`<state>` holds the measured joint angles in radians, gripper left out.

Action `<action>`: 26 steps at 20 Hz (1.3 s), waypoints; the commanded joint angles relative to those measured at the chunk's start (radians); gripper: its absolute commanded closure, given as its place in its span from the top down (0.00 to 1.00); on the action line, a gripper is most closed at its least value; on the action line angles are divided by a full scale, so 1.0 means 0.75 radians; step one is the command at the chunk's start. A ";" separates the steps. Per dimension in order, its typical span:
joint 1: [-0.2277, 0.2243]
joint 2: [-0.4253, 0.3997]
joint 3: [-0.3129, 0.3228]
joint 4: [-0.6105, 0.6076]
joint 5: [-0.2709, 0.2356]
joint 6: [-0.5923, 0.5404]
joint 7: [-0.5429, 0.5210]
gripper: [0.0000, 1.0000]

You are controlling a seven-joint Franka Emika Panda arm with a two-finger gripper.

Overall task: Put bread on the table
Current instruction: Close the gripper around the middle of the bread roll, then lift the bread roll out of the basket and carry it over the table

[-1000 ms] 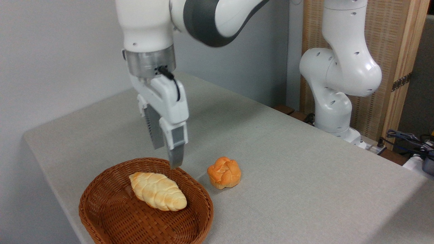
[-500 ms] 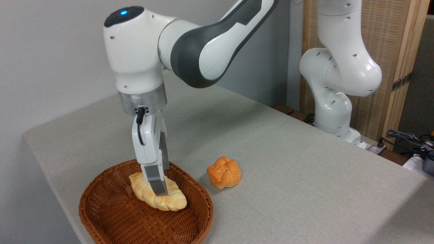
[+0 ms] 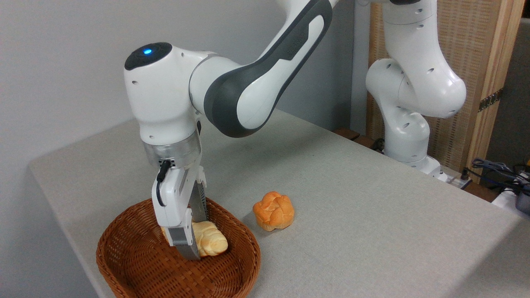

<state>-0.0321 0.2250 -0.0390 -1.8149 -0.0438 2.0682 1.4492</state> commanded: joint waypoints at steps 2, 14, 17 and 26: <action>0.002 0.046 -0.016 0.015 -0.005 0.032 0.031 1.00; 0.002 0.037 -0.013 0.017 -0.009 0.030 0.052 0.45; 0.004 0.011 -0.003 0.039 -0.029 0.026 0.037 0.45; 0.012 -0.083 0.001 0.088 -0.113 -0.041 0.015 0.46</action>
<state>-0.0248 0.2053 -0.0449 -1.7442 -0.1067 2.0683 1.4681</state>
